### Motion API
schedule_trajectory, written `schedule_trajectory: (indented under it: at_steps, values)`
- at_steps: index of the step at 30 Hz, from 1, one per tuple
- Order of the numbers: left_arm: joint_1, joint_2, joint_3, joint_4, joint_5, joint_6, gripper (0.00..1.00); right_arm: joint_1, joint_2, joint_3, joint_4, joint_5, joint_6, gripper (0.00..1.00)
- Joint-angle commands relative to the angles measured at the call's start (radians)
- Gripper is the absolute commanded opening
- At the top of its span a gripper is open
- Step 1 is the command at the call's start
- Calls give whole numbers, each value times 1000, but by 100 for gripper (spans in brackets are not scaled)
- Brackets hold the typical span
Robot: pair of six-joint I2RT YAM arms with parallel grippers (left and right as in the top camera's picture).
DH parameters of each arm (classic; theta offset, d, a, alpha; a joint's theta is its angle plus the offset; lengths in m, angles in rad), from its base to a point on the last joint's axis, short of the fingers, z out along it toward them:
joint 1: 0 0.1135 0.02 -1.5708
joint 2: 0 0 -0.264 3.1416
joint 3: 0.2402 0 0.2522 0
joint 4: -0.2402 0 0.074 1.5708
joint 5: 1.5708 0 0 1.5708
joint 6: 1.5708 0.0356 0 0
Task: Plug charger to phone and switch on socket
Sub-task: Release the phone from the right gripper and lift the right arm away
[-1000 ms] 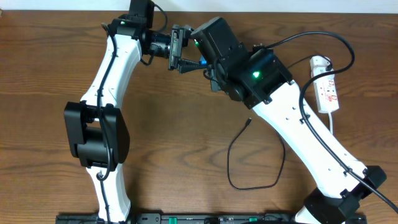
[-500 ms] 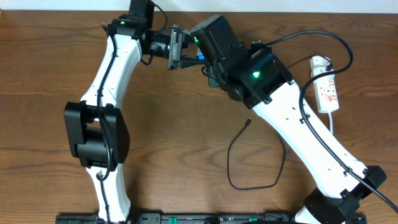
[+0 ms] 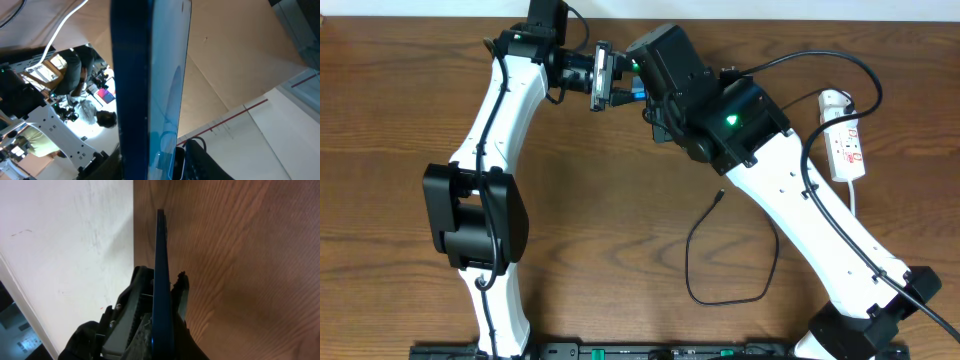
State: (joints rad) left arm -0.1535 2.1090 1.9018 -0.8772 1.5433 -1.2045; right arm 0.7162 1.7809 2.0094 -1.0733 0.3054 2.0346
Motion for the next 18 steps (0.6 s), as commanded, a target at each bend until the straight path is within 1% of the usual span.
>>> schedule_trajectory:
  at_steps: [1, 13, 15, 16, 18]
  values:
    - [0, -35, 8, 1, 20, -6, 28, -2, -29, 5, 8, 18, 14, 2]
    - [0, -35, 8, 1, 20, -5, 28, -2, -29, 5, 16, 47, 14, 2]
    - [0, -35, 8, 1, 20, -6, 26, -2, -29, 5, 18, 47, 14, 1]
    - [0, -35, 8, 1, 20, -6, 22, -2, -29, 5, 18, 47, 14, 2]
    - [0, -35, 8, 1, 20, -6, 20, -2, -29, 5, 19, 47, 14, 2]
